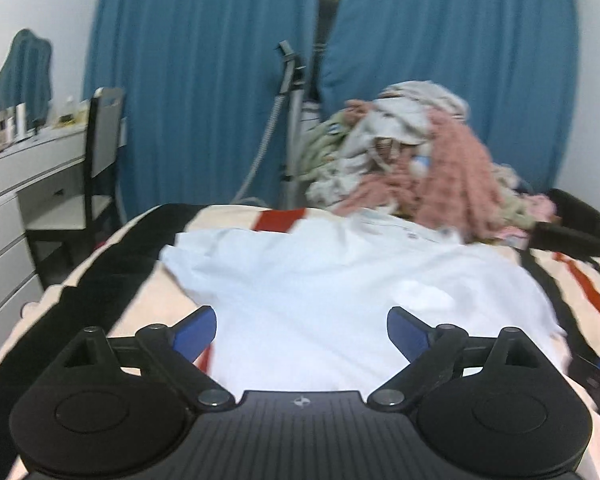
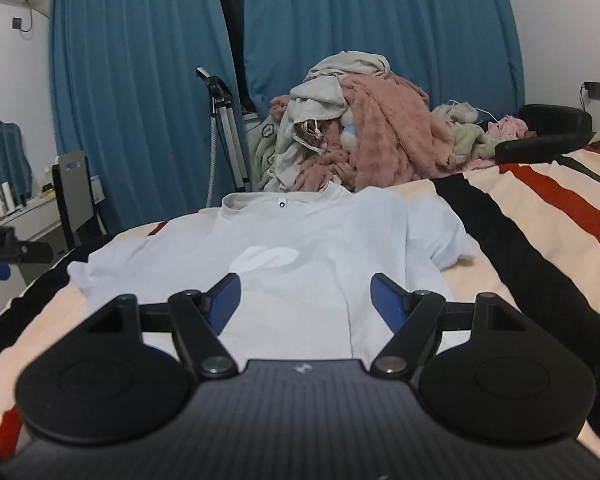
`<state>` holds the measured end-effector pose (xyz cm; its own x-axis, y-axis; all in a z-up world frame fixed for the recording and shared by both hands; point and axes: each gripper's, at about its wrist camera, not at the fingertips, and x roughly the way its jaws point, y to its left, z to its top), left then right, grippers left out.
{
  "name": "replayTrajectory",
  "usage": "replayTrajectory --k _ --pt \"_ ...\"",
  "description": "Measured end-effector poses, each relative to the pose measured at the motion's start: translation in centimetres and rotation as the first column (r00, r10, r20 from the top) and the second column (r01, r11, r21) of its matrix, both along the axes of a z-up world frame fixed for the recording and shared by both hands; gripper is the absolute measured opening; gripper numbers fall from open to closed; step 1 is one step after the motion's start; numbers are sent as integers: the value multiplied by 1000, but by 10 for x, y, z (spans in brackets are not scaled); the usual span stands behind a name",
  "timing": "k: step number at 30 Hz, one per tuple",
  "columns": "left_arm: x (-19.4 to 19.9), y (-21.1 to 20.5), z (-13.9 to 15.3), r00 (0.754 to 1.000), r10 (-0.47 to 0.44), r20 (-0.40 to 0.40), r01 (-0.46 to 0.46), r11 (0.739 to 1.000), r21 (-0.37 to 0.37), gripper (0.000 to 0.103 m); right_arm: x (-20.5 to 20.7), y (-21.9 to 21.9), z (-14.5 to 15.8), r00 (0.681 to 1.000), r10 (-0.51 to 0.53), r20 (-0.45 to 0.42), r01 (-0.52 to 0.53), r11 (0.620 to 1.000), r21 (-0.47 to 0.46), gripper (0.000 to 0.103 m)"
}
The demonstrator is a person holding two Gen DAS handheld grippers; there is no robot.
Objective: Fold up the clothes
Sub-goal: 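Pinch the T-shirt sleeve with the right gripper and smooth it flat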
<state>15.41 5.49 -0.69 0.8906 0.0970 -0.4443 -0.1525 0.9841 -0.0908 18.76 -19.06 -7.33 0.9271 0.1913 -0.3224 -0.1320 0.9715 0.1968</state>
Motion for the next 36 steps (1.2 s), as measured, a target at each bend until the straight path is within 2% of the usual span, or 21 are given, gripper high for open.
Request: replayTrajectory --k 2,4,7,8,10,12,14,15,19,26,28,31,33,36 --pt "-26 -13 -5 999 -30 12 30 1000 -4 96 -7 1 3 1000 2 -6 -2 1000 -1 74" --pt "-40 -13 -14 998 -55 -10 55 997 -47 96 -13 2 6 1000 4 -11 -4 1000 -5 74" --pt "-47 -13 -19 998 -57 -17 56 997 -43 96 -19 2 12 1000 -1 -5 1 1000 -7 66" --pt "-50 -13 -20 998 -57 -20 57 998 -40 96 -20 1 13 1000 -13 0 13 1000 -5 67" --pt "-50 -13 -20 998 -61 -14 61 997 -49 96 -19 -8 13 999 -33 -14 33 998 45 67" --pt "-51 -12 -19 998 -66 -8 65 996 -66 96 -14 -23 9 997 -58 -52 65 987 148 68" --pt "-54 -13 -20 997 -74 -3 74 995 -68 96 -4 -43 2 991 -91 -102 116 954 276 81" --pt "-55 -14 -20 997 -75 -3 75 995 -64 97 0 -53 -2 986 -105 -129 144 930 337 84" --pt "-49 -16 -22 996 -84 -17 82 993 -80 97 40 -83 -27 971 -108 -214 207 827 522 83" --pt "-34 -23 -37 992 -117 -41 111 985 -134 97 120 -133 -82 948 -172 -268 305 734 608 80" --pt "-24 -27 -42 991 -123 -50 115 985 -131 97 145 -143 -92 941 -209 -265 329 746 579 80" --pt "-9 -33 -53 988 -139 -70 128 982 -139 97 180 -155 -110 937 -242 -251 345 754 559 71" --pt "3 -34 -62 984 -151 -90 136 978 -161 97 201 -159 -117 941 -250 -229 337 751 568 70" --pt "17 -37 -75 979 -168 -111 147 973 -181 97 231 -160 -118 950 -256 -178 311 773 553 70"
